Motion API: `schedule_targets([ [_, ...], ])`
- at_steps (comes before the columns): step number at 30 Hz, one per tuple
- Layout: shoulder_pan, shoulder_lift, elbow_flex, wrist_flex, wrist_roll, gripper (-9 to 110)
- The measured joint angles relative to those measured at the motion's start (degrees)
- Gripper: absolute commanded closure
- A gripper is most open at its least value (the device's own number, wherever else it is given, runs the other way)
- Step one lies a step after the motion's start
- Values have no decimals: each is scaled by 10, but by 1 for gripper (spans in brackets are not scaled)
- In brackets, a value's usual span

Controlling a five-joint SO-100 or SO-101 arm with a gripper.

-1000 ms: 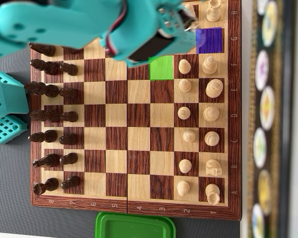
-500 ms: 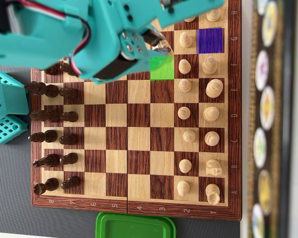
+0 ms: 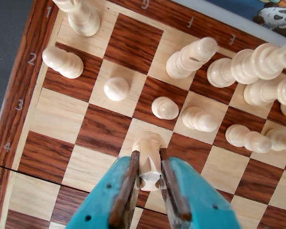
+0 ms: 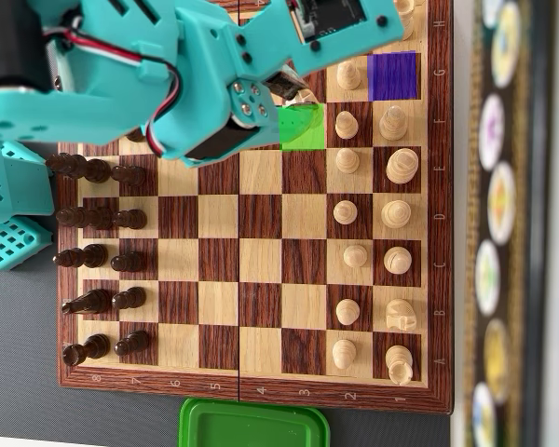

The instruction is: Play chess

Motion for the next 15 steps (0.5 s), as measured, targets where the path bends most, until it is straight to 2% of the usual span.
schedule_targets([
  [15,0,-24,21,-8,0,97],
])
